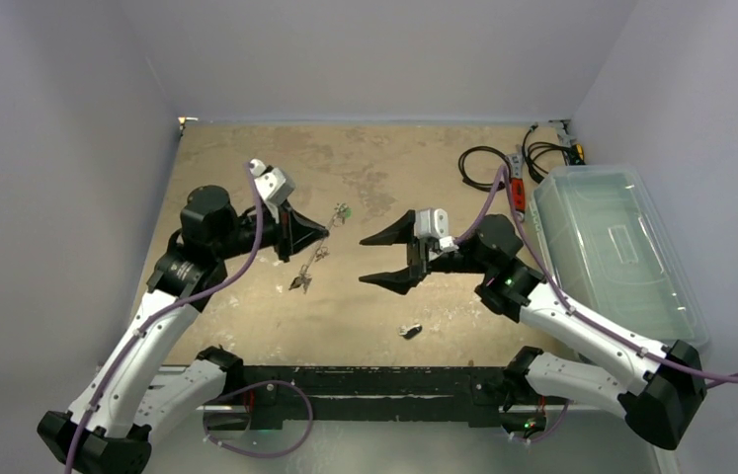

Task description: Put the keys on the keyring

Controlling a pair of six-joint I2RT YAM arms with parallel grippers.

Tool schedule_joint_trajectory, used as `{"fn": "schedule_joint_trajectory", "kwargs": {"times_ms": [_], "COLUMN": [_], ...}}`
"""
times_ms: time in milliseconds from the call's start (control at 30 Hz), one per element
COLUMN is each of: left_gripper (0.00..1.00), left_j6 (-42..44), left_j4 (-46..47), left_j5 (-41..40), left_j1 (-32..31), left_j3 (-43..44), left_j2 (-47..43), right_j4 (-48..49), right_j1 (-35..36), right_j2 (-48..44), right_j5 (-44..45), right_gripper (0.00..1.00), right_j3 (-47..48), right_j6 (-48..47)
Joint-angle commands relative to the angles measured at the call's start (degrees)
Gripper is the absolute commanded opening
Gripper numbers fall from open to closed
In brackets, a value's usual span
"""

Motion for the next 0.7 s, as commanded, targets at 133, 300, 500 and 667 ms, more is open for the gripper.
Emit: {"fn": "schedule_joint_trajectory", "kwargs": {"times_ms": [133,300,500,667], "left_gripper": [0.00,0.00,0.00,0.00], "left_j6": [1.40,0.87,-0.09,-0.79], "left_j4": [7.87,8.48,9.59,10.46], "left_j5": [12.72,15.38,18.06,18.82], "left_j1": [-0.15,-0.15,-0.15,-0.23], "left_j3": [-2.34,-2.59,-2.95,-3.37], "left_j2": [-3.93,-4.28,-4.13,-4.46], "right_j4": [-9.16,-18.97,-30.52,-33.64], "right_j1": [-0.39,-0.41,-0.39,-0.39], "right_j2": [0.85,5.06,11.40,14.52], "right_j5": [-7.15,-6.86,-7.29,-6.94], "right_gripper": [0.64,0.60,0.64,0.63], "right_j3": [10.14,17.15,23.75,25.58], "right_j6": [-9.07,-15.13,-20.88,-22.51]}}
